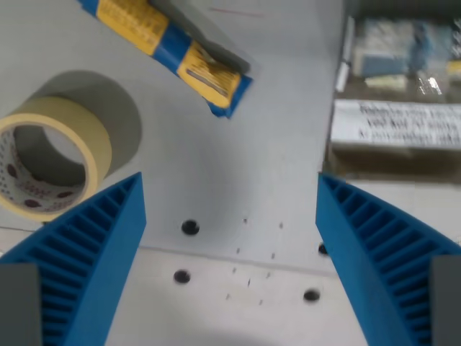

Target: Move above the blue bag

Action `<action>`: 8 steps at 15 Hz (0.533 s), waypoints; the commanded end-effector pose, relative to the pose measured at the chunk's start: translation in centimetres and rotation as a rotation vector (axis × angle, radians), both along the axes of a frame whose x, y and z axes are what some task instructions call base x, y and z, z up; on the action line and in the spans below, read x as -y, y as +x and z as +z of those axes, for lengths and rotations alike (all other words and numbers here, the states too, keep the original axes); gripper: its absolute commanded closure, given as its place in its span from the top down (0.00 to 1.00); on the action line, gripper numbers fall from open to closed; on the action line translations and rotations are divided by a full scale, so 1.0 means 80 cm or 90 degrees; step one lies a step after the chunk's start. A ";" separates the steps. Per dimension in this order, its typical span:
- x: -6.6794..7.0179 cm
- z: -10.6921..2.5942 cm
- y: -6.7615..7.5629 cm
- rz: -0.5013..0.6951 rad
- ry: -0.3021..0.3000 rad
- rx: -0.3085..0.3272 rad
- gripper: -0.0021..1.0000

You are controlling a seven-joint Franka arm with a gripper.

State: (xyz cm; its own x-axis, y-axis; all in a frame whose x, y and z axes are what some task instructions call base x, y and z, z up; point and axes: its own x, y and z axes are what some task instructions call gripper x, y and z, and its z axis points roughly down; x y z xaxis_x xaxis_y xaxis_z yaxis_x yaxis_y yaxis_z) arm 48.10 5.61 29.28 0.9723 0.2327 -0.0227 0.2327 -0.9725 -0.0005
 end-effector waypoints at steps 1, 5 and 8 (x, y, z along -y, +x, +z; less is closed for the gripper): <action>-0.007 -0.015 -0.001 0.220 0.018 0.051 1.00; -0.020 -0.039 0.005 0.305 0.018 0.054 1.00; -0.029 -0.057 0.010 0.367 0.015 0.057 1.00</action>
